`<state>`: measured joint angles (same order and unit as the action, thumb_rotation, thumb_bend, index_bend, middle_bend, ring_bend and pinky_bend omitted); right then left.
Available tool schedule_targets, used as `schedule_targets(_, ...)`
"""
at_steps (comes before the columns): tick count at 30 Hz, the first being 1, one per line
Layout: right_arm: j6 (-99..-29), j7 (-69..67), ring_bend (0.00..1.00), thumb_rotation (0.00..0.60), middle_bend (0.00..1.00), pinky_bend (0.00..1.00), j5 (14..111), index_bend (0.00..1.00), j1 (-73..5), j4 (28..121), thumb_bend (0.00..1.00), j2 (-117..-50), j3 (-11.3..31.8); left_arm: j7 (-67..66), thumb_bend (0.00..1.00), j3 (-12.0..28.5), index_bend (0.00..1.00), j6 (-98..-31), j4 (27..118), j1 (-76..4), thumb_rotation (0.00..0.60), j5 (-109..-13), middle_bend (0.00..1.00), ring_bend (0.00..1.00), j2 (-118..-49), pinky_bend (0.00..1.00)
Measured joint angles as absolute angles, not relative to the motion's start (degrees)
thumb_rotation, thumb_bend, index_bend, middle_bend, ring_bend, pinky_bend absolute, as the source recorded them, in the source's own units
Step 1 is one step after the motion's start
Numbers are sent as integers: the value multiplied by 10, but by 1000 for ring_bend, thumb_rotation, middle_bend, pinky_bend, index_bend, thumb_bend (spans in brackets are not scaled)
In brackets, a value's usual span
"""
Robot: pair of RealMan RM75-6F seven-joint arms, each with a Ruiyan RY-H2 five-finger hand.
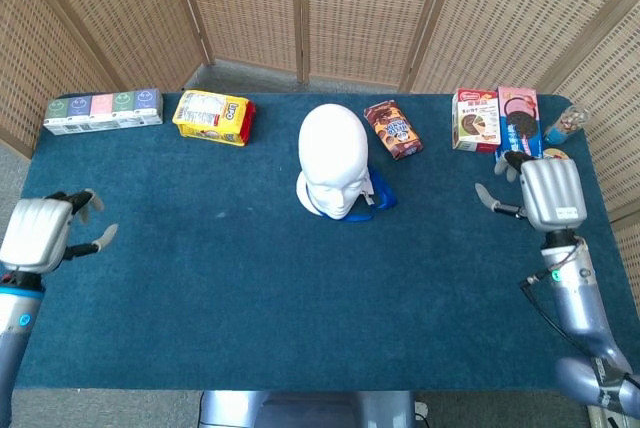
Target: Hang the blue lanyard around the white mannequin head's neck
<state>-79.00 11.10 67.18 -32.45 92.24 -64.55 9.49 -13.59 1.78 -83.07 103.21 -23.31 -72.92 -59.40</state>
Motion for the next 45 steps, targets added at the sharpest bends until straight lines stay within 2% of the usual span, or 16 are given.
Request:
schedule_targets(9, -838, 150, 774, 301, 614, 888, 711, 529, -265, 954, 346, -650, 64, -100, 273, -22, 461, -889, 1008, -148, 359, -780, 607, 562, -622, 717)
schedule_targets(20, -896, 192, 771, 297, 614, 888, 733, 536, -187, 955, 346, -672, 36, -103, 273, -55, 461, -940, 963, -73, 352, -843, 607, 562, -668, 635)
schedule_targets(30, -944, 191, 771, 298, 614, 887, 758, 548, -128, 947, 346, -680, 29, -99, 273, -61, 461, -958, 947, -29, 352, -859, 607, 562, -688, 629)
schedule_targets(45, -913, 162, 771, 297, 614, 887, 777, 548, -105, 930, 345, -675, 33, -131, 273, -39, 461, -950, 993, -20, 353, -874, 607, 561, -652, 583)
